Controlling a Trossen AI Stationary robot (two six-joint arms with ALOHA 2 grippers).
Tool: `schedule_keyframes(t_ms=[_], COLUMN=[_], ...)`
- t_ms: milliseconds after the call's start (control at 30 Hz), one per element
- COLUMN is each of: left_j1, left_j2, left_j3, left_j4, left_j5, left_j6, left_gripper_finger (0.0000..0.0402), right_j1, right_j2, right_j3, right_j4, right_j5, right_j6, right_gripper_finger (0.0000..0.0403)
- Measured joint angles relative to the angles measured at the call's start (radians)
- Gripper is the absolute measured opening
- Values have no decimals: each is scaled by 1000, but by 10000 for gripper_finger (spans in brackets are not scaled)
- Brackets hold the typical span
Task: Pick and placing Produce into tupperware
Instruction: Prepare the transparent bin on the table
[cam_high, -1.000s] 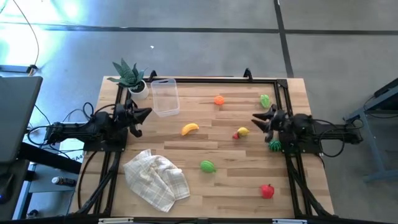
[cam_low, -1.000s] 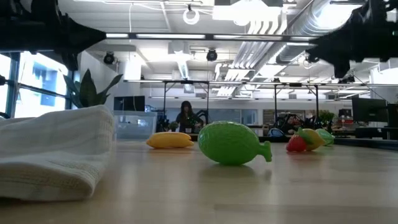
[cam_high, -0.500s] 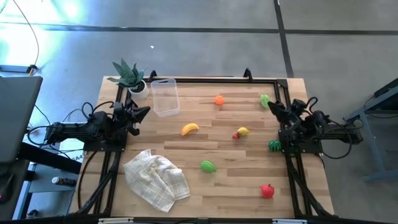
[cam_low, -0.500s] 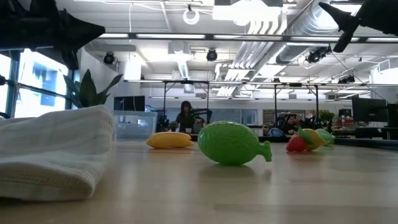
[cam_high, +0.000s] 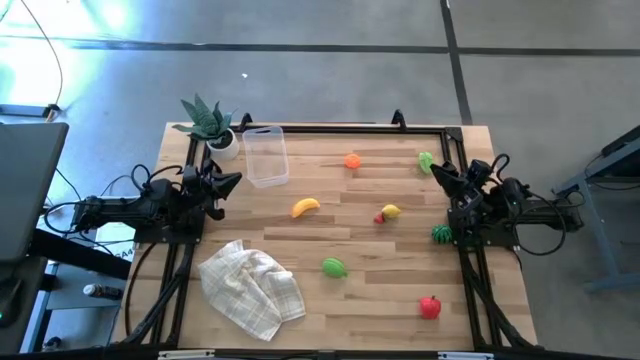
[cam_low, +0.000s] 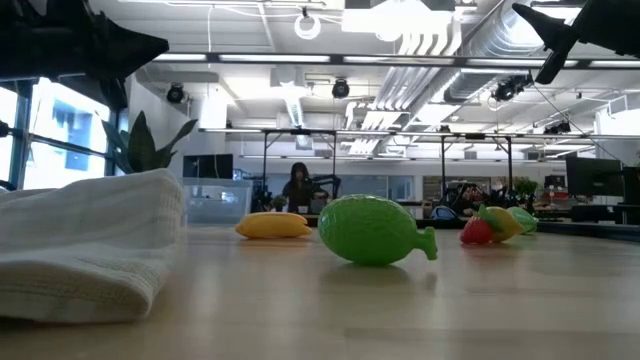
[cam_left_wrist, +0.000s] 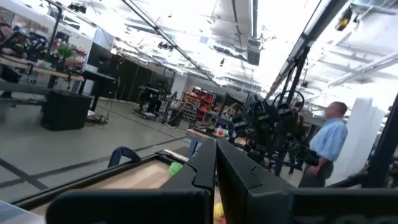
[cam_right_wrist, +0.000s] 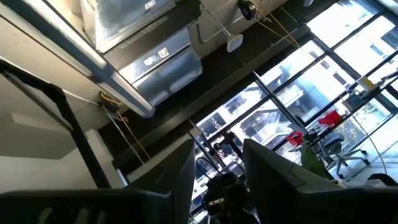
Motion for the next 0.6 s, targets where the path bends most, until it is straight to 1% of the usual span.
schedule_keyframes(t_ms=[133, 200, 300, 367, 433, 500, 600], left_j1=[0, 0, 0, 0, 0, 0, 0], left_j2=[0, 1, 0, 0, 0, 13, 68], left_j3=[0, 0, 3, 29, 79, 140, 256], left_j4=[9, 69, 236, 300, 287, 232, 72], left_j5=[0, 1, 59, 99, 108, 109, 107], left_j6=[43, 79, 223, 332, 415, 476, 546], left_gripper_finger=[3, 3, 3, 3, 3, 3, 3], right_j1=[0, 0, 0, 0, 0, 0, 0], right_j2=[0, 0, 0, 0, 0, 0, 0], right_j3=[0, 0, 0, 0, 0, 1, 1], right_j4=[0, 0, 0, 0, -1, -8, -34], right_j5=[0, 0, 11, 28, 33, 36, 37], right_j6=[-9, -9, -10, -13, -19, -19, -6], right_gripper_finger=[126, 126, 126, 126, 126, 126, 126])
